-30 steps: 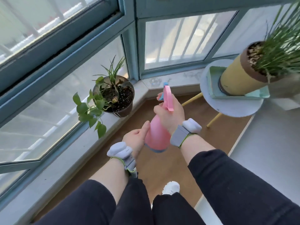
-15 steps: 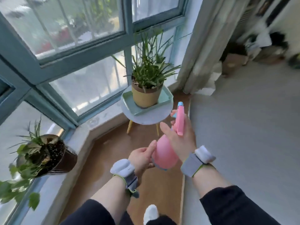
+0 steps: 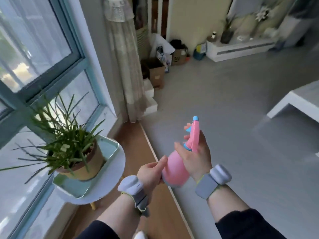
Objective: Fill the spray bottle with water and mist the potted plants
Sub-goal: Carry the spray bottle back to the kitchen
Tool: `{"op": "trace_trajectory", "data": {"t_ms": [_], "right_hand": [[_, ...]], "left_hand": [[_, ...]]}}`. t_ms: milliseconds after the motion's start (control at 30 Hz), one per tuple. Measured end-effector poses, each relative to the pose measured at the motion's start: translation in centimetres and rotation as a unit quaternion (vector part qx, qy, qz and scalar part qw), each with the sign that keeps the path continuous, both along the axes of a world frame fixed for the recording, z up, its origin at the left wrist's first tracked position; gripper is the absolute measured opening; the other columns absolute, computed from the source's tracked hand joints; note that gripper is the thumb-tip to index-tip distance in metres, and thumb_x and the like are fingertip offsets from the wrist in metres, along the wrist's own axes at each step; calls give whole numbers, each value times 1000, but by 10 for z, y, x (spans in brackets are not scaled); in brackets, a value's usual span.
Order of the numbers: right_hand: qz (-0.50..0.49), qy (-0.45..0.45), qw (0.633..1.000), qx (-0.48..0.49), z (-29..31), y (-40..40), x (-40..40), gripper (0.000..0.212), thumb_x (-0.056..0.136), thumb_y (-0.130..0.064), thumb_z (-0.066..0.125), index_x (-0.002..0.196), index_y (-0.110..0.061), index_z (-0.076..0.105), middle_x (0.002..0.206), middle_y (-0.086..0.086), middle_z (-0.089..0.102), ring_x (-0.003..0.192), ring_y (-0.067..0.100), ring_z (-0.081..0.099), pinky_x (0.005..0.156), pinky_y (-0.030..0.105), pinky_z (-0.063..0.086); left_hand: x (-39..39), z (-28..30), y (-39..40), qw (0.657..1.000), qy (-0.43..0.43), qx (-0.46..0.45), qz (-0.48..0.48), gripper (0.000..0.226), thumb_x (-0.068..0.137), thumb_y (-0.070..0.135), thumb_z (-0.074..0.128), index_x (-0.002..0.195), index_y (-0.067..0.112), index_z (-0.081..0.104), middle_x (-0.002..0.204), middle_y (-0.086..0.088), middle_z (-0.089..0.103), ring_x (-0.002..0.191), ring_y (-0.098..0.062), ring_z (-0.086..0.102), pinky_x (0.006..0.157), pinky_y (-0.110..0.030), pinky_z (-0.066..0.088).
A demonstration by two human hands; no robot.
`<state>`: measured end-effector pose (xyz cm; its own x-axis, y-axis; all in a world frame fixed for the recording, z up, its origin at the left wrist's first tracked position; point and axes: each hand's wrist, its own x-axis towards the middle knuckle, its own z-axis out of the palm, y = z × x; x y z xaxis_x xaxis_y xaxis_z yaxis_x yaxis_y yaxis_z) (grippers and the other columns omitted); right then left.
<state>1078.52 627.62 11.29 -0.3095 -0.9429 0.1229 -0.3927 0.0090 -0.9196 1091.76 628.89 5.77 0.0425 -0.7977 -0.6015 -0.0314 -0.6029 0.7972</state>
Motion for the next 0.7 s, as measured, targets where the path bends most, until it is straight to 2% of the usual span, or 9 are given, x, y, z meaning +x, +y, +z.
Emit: {"op": "trace_trajectory", "data": {"t_ms": [167,300,400,467,600,700], "right_hand": [[-116,-12,993,-21,13,-32,-35,54,77,-8,68,127,-20,51,105,-27,52,91,7,55,84,17,40],[-193,1,980,-37,23,-58,-81,54,76,-5,68,127,-16,52,104,-12,56,96,14,56,89,25,43],[-206,5,978,-45,24,-79,-116,55,78,-6,67,129,-16,50,117,-8,56,104,18,56,95,34,44],[-213,7,976,-49,26,-94,-141,55,78,-6,67,129,-16,50,122,-6,56,108,21,55,98,39,44],[-212,4,976,-57,35,-134,-197,56,79,-7,66,131,-18,49,120,4,58,113,22,54,100,40,43],[-208,14,976,-69,45,-156,-235,53,80,-6,64,130,-18,49,114,-6,55,116,22,52,101,38,43]], "left_hand": [[-40,17,-60,996,19,10,-83,40,77,48,72,72,9,74,89,-23,74,71,-29,68,86,-44,58],[-95,24,-103,989,38,16,-140,37,81,40,70,74,5,74,80,-18,71,69,-28,67,84,-43,59],[-133,25,-132,985,39,17,-168,34,83,40,69,75,7,73,81,-16,71,70,-28,68,81,-37,60],[-159,26,-152,982,47,14,-184,35,84,39,68,78,5,73,81,-15,71,71,-28,67,84,-39,59],[-215,30,-196,982,29,-3,-187,32,85,36,66,79,6,72,74,-12,69,67,-27,64,86,-39,58],[-253,37,-222,981,36,-15,-192,31,88,34,64,82,5,72,82,-13,73,71,-26,67,81,-35,59]]}}
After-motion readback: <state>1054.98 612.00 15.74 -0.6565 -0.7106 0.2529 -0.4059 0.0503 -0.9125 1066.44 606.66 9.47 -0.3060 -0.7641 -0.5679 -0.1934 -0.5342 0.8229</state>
